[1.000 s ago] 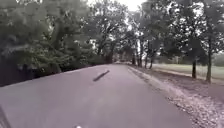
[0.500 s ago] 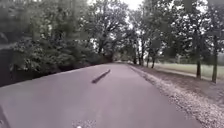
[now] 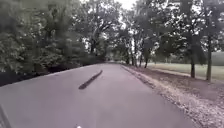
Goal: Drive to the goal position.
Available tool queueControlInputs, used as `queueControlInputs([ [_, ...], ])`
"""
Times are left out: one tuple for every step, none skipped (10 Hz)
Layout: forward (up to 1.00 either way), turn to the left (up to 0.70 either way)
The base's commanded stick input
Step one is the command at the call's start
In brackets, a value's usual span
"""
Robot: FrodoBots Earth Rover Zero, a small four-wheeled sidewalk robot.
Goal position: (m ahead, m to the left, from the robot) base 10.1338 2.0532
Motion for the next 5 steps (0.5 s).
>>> queueControlInputs([
  [1.0,-0.03],
  [1.0,-0.03],
  [1.0,-0.03],
  [1.0,-0.02],
  [1.0,0.0],
])
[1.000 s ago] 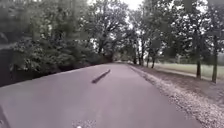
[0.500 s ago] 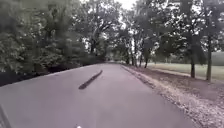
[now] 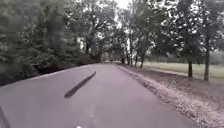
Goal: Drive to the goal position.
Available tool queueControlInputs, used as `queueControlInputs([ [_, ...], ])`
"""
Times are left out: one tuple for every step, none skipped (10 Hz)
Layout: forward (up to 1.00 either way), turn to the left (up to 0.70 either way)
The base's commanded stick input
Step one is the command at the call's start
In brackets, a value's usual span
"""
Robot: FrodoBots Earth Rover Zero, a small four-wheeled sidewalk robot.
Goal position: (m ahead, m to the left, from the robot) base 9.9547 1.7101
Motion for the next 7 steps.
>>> queueControlInputs([
  [1.0,0.0],
  [1.0,0.01],
  [1.0,0.01],
  [1.0,0.01],
  [1.0,0.01],
  [1.0,0.01],
  [1.0,0.0],
])
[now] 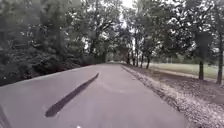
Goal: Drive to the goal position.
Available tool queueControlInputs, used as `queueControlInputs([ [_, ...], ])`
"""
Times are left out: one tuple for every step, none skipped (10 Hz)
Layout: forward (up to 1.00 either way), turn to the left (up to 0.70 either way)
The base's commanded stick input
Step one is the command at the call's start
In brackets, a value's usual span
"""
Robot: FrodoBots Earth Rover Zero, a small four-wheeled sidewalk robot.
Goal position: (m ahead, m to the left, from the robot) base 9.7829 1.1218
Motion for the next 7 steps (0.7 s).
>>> queueControlInputs([
  [1.0,-0.01],
  [1.0,-0.04],
  [1.0,-0.06],
  [1.0,-0.07],
  [1.0,-0.08],
  [1.0,-0.09],
  [1.0,-0.09],
])
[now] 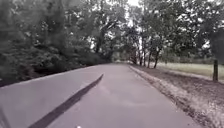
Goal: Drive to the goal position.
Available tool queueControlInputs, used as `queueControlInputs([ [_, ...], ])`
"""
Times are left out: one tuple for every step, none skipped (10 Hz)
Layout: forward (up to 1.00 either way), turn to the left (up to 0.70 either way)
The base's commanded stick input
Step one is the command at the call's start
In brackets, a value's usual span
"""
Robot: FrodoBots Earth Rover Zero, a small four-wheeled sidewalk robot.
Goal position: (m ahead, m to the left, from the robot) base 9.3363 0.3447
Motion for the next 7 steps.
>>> queueControlInputs([
  [1.0,-0.09],
  [1.0,-0.09],
  [1.0,-0.09],
  [1.0,-0.09],
  [1.0,-0.09],
  [1.0,-0.09],
  [1.0,-0.09],
])
